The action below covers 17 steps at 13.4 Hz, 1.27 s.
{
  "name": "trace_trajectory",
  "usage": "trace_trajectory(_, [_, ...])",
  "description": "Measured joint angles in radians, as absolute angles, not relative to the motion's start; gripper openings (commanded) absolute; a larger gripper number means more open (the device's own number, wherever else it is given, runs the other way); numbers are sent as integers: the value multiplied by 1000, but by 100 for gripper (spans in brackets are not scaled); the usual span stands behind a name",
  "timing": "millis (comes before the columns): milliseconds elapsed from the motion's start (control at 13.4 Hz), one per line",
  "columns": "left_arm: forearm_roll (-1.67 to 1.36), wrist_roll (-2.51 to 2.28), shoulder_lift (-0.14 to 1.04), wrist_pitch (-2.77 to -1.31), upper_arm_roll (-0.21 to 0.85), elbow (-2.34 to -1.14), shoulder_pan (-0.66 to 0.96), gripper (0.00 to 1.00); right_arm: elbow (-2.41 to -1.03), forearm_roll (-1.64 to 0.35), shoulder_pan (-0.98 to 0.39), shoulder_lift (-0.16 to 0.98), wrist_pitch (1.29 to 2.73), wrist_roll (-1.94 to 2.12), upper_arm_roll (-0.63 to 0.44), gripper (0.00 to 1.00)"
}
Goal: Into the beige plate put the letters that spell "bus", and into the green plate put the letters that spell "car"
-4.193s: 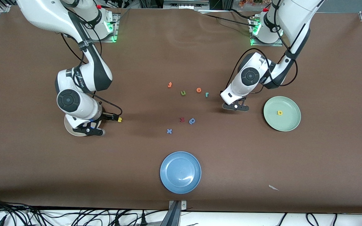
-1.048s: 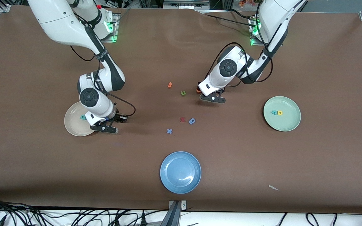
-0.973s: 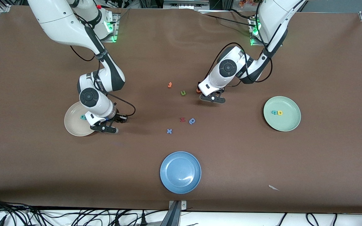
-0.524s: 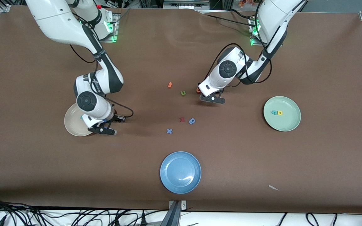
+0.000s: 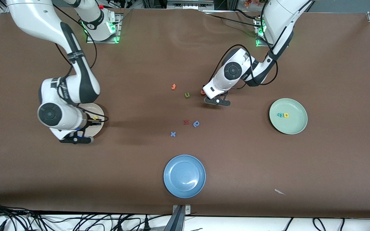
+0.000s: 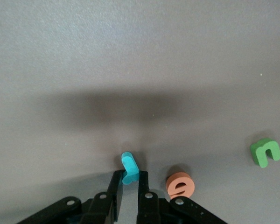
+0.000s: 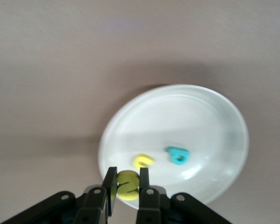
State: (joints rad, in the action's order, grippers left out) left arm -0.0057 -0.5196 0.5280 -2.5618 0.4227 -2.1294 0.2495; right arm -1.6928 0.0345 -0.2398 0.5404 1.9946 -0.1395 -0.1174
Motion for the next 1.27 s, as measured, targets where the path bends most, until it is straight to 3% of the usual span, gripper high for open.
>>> trace_trajectory(150, [-5, -516, 507, -2535, 396, -2109, 227, 0, -1730, 34, -238, 538, 1984, -80, -160, 16])
trace_trajectory(299, [-4, -463, 442, -2398, 373, -2063, 169, 0, -1779, 34, -235, 535, 1993, -43, -186, 22])
trace_trajectory(374, [-1, -403, 401, -2329, 350, -2043, 141, 0, -1799, 32, -231, 534, 2003, -36, -190, 42])
trace_trajectory(449, [0, -317, 361, -2285, 320, -2035, 109, 0, -1815, 24, -227, 534, 2014, -34, -190, 70])
trace_trajectory(524, [1, -217, 332, -2258, 287, -2036, 76, 0, -1824, 19, -227, 533, 2021, -33, -191, 91])
trace_trajectory(599, [1, -95, 315, -2240, 241, -2039, 42, 0, -1827, 13, -227, 532, 2024, -33, -190, 99])
trace_trajectory(749, [1, 99, 314, -2235, 152, -2050, -1, 3, -1826, 4, -227, 528, 2024, -33, -191, 99])
trace_trajectory(824, [1, 169, 316, -2235, 121, -2058, -21, 12, -1823, 3, -227, 524, 2025, -33, -191, 99])
trace_trajectory(898, [1, 212, 318, -2235, 100, -2065, -37, 33, -1812, 3, -227, 518, 2024, -33, -191, 99])
trace_trajectory(973, [1, 235, 320, -2235, 89, -2072, -47, 69, -1790, 2, -227, 506, 2008, -33, -191, 99])
trace_trajectory(1048, [1, 242, 322, -2235, 86, -2077, -52, 100, -1755, 2, -227, 491, 1969, -33, -193, 99])
trace_trajectory(1273, [1, 240, 314, -2229, 87, -2075, -52, 100, -1611, -15, -227, 449, 1814, -33, -200, 99])
